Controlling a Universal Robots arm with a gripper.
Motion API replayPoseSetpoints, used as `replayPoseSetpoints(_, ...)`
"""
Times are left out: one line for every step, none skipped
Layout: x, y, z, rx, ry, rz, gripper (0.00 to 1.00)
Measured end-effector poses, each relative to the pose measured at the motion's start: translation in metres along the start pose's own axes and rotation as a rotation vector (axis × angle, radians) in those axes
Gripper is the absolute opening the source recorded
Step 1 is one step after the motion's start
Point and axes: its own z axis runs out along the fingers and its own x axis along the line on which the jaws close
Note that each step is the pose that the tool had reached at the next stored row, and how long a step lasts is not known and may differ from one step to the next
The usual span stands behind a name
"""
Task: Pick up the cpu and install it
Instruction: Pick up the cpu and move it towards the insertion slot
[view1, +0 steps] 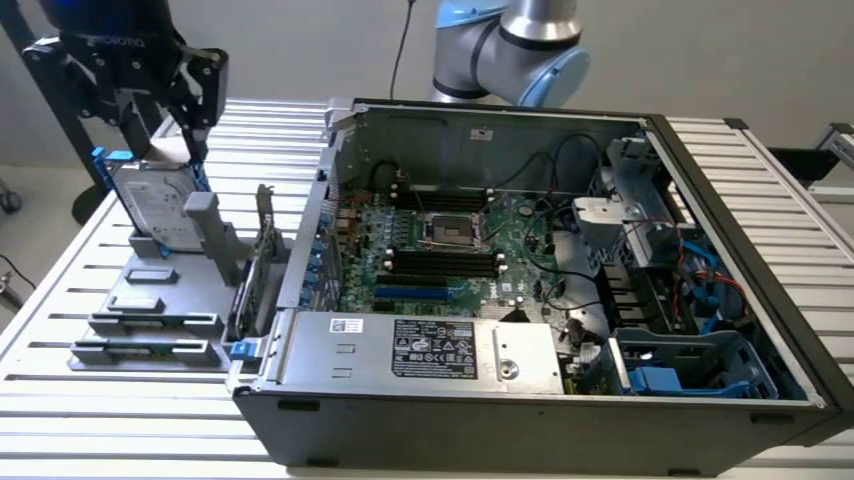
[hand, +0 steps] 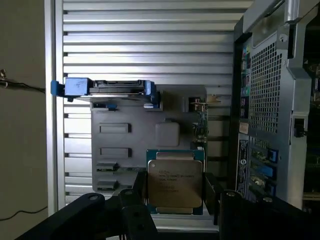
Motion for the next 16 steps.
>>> replayPoseSetpoints(-0.005, 0.0, -0.0009, -0.0002, 0.0001, 0.0, 0.55)
replayPoseSetpoints(-0.009, 0.0001, -0.0015, -0.0003, 0.0001, 0.0, 0.55)
replayPoseSetpoints(-0.013, 0.0001, -0.002, -0.0005, 0.0002, 0.0, 0.55)
replayPoseSetpoints(-0.018, 0.0002, -0.0025, -0.0005, 0.0003, 0.0, 0.55)
replayPoseSetpoints(-0.023, 0.0001, -0.0029, -0.0004, 0.0005, 0.0, 0.55)
replayPoseSetpoints(-0.027, 0.0002, -0.0032, -0.0005, 0.0004, 0.0, 0.55)
replayPoseSetpoints(-0.032, 0.0002, -0.0034, -0.0005, 0.0005, 0.0, 0.55)
replayPoseSetpoints(-0.036, 0.0002, -0.0036, -0.0006, 0.0005, 0.0, 0.55)
replayPoseSetpoints(-0.041, 0.0003, -0.0038, -0.0006, 0.0005, 0.0, 0.55)
replayPoseSetpoints(-0.045, 0.0002, -0.004, -0.0005, 0.0006, 0.0, 0.55)
replayPoseSetpoints(-0.05, 0.0002, -0.0042, -0.0004, 0.0007, 0.0, 0.55)
replayPoseSetpoints(-0.054, 0.0003, -0.0044, -0.0005, 0.0006, 0.0, 0.55)
replayPoseSetpoints(-0.059, 0.0003, -0.0045, -0.0005, 0.0006, 0.0, 0.55)
replayPoseSetpoints(-0.064, 0.0003, -0.0047, -0.0006, 0.0006, 0.0, 0.55)
replayPoseSetpoints(-0.068, 0.0003, -0.0049, -0.0005, 0.0007, 0.0, 0.55)
replayPoseSetpoints(-0.073, 0.0003, -0.0051, -0.0005, 0.0007, 0.0, 0.55)
